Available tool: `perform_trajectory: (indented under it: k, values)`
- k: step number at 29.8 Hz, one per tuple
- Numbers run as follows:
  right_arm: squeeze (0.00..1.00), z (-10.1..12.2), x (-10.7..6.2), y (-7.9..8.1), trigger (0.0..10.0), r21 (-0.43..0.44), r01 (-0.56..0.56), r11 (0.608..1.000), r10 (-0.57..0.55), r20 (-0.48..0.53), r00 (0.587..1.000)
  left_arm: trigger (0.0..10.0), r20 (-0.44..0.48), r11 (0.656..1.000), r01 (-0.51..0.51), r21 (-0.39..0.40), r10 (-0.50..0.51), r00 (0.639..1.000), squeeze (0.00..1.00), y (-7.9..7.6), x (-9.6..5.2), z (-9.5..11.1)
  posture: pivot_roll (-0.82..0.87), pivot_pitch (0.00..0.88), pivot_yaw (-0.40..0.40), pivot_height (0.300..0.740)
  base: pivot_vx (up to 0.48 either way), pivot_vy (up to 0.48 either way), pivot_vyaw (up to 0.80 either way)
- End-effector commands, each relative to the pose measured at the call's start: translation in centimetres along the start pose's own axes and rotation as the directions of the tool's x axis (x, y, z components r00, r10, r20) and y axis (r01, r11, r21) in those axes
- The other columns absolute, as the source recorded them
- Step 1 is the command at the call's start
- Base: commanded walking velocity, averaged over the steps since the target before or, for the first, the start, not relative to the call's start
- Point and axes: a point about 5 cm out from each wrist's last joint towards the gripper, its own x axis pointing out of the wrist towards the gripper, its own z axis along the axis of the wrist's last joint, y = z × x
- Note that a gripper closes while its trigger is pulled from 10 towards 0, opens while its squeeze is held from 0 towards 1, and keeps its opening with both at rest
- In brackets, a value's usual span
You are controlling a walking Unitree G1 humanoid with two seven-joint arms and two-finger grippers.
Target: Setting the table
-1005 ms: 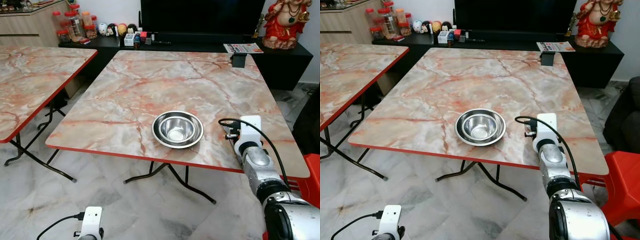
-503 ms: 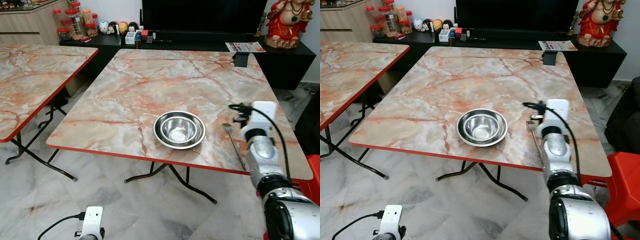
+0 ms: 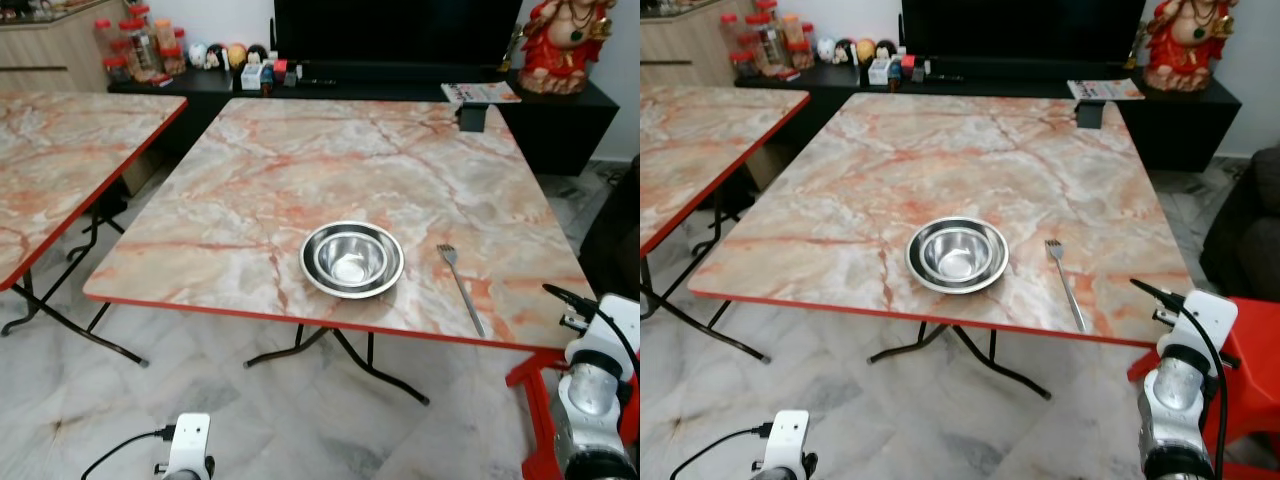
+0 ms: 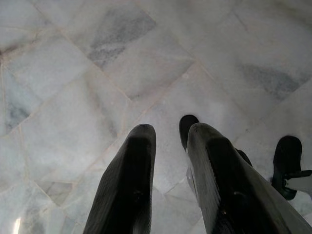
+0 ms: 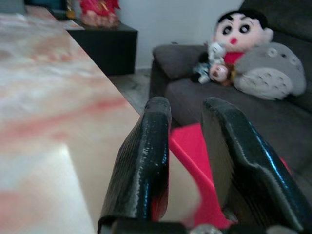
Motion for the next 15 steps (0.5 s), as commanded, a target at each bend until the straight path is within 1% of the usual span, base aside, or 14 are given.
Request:
perform_trajectory:
  k: [1, 3, 4, 5, 7, 8, 9, 11, 12, 13, 14, 15]
  values:
    - [0.00, -0.5, -0.5, -0.3, 10.0, 0.010, 0.053, 0.999, -0.053, -0.016, 0.998, 10.0, 0.000, 1.000, 0.006, -0.007, -0.006, 1.000, 0.00, 0.1, 0.0, -0.1, -0.09, 0.000, 0.030, 0.740, 0.000, 0.000, 0.00]
    - [0.00, -0.5, -0.5, -0.3, 10.0, 0.010, 0.053, 0.999, -0.053, -0.016, 0.998, 10.0, 0.000, 1.000, 0.006, -0.007, -0.006, 1.000, 0.00, 0.1, 0.0, -0.1, -0.09, 0.000, 0.030, 0.740, 0.000, 0.000, 0.00]
    - [0.00, -1.2, -0.9, -0.7, 10.0, 0.014, 0.094, 0.995, -0.093, -0.046, 0.995, 10.0, 0.001, 1.000, 0.008, -0.007, -0.008, 1.000, 0.00, 0.1, 0.0, -0.1, -0.08, 0.000, 0.029, 0.740, 0.000, 0.000, 0.00]
    - [0.00, -1.2, -0.9, -0.7, 10.0, 0.014, 0.094, 0.995, -0.093, -0.046, 0.995, 10.0, 0.001, 1.000, 0.008, -0.007, -0.008, 1.000, 0.00, 0.1, 0.0, -0.1, -0.08, 0.000, 0.029, 0.740, 0.000, 0.000, 0.00]
    - [0.00, -3.0, -2.2, -1.8, 10.0, 0.001, 0.209, 0.978, -0.207, -0.125, 0.970, 10.0, 0.004, 1.000, 0.010, -0.008, -0.010, 1.000, 0.00, 0.2, 0.0, 0.0, -0.08, 0.000, 0.031, 0.740, 0.000, 0.000, 0.00]
    - [0.00, -3.0, -2.2, -1.8, 10.0, 0.001, 0.209, 0.978, -0.207, -0.125, 0.970, 10.0, 0.004, 1.000, 0.010, -0.008, -0.010, 1.000, 0.00, 0.2, 0.0, 0.0, -0.08, 0.000, 0.031, 0.740, 0.000, 0.000, 0.00]
    - [0.00, -3.9, -2.8, -2.2, 10.0, -0.013, 0.258, 0.966, -0.257, -0.168, 0.952, 10.0, 0.005, 1.000, 0.010, -0.008, -0.010, 1.000, 0.00, 0.3, 0.0, 0.0, -0.08, 0.000, 0.031, 0.740, 0.000, 0.000, 0.00]
    - [0.00, -3.9, -2.8, -2.2, 10.0, -0.013, 0.258, 0.966, -0.257, -0.168, 0.952, 10.0, 0.005, 1.000, 0.010, -0.008, -0.010, 1.000, 0.00, 0.3, 0.0, 0.0, -0.08, 0.000, 0.031, 0.740, 0.000, 0.000, 0.00]
    - [0.00, -4.8, -3.6, -2.7, 10.0, -0.030, 0.302, 0.953, -0.301, -0.213, 0.929, 10.0, 0.006, 1.000, 0.009, -0.008, -0.009, 1.000, 0.00, 0.3, 0.0, 0.0, -0.08, 0.000, 0.031, 0.740, 0.000, 0.000, 0.00]
    - [0.00, -5.9, -4.5, -3.2, 10.0, -0.052, 0.344, 0.937, -0.345, -0.277, 0.897, 10.0, 0.006, 1.000, 0.007, -0.008, -0.007, 1.000, 0.00, 0.5, 0.0, 0.0, -0.07, 0.000, 0.031, 0.740, 0.000, 0.000, 0.00]
    - [0.00, -5.9, -4.5, -3.2, 10.0, -0.052, 0.344, 0.937, -0.345, -0.277, 0.897, 10.0, 0.006, 1.000, 0.007, -0.008, -0.007, 1.000, 0.00, 0.5, 0.0, 0.0, -0.07, 0.000, 0.031, 0.740, 0.000, 0.000, 0.00]
    - [0.00, -6.8, -5.2, -3.5, 10.0, -0.069, 0.372, 0.926, -0.373, -0.327, 0.868, 10.0, 0.005, 1.000, 0.005, -0.009, -0.005, 1.000, 0.00, 0.6, 0.0, -0.1, -0.07, 0.000, 0.031, 0.740, 0.000, 0.000, 0.00]
